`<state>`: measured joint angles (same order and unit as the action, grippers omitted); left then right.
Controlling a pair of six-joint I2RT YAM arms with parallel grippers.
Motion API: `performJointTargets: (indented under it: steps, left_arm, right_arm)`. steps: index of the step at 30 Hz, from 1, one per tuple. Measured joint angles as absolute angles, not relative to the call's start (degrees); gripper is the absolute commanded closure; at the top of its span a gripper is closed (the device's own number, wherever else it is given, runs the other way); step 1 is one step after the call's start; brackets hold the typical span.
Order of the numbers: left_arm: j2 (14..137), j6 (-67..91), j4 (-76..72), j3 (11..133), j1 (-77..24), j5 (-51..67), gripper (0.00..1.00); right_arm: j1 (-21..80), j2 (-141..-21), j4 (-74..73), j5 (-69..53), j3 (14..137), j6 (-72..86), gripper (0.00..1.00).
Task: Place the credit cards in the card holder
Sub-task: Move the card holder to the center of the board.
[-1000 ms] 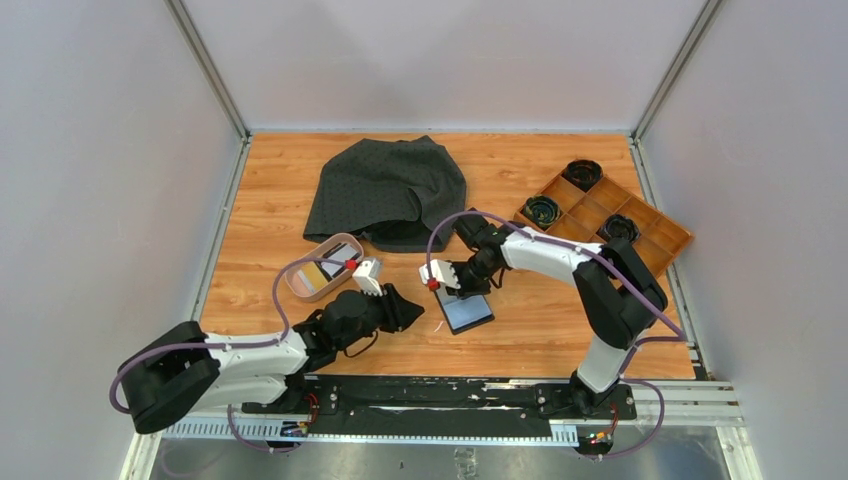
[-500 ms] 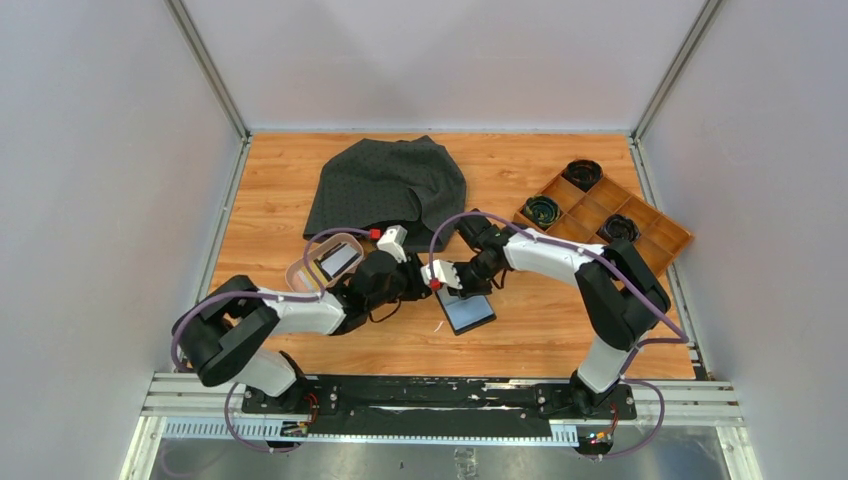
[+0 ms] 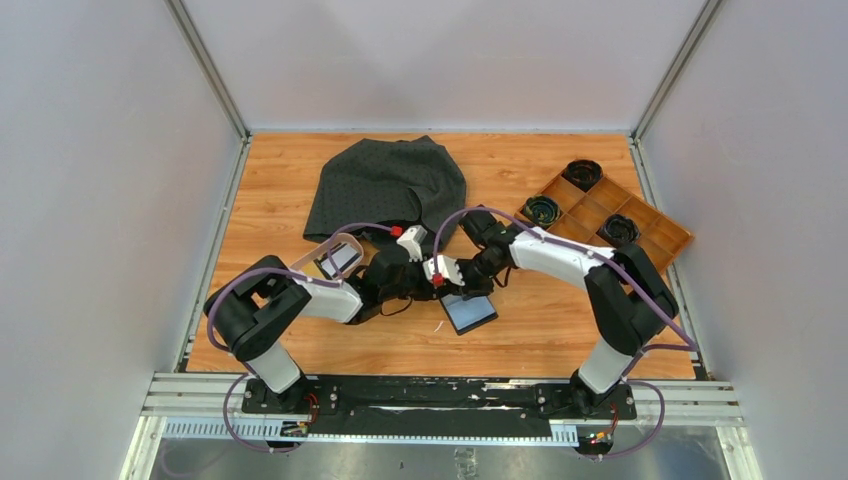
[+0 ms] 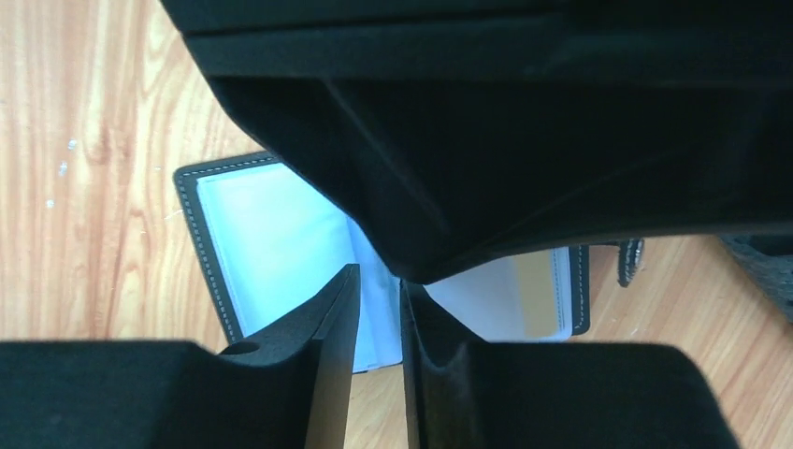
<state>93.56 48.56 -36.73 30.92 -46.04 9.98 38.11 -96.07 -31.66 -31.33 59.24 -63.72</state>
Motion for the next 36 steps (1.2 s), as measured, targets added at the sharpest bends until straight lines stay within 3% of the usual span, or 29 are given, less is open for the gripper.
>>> performJointTargets:
  steps: [4, 16, 23, 30, 36]
  left_arm:
    - [93.71, 48.64, -38.94, 30.92, -46.26, 12.51, 0.69]
    - [102.5, 50.92, -44.36, 34.83, -48.56, 19.11, 0.65]
    - [105.25, 53.19, -46.19, 36.73, -51.33, 22.98, 0.61]
    - [93.71, 51.88, -44.62, 33.52, -48.21, 21.5, 0.6]
    - [79.37, 42.24, -34.85, 31.03, -45.76, 13.47, 0.59]
  right_arm:
    - [36.8, -93.49, -34.0, -34.28, 59.99, -63.22, 0.61]
    - [19.59, -79.83, -43.42, -44.16, 61.34, -62.41, 0.59]
    - [17.52, -79.05, -43.55, -48.49, 61.56, -52.49, 0.63]
    - [17.5, -83.24, -42.74, -54.35, 61.54, -43.72, 0.67]
    - [17.58, -84.29, -42.39, -55.96, 60.12, -43.75, 0.67]
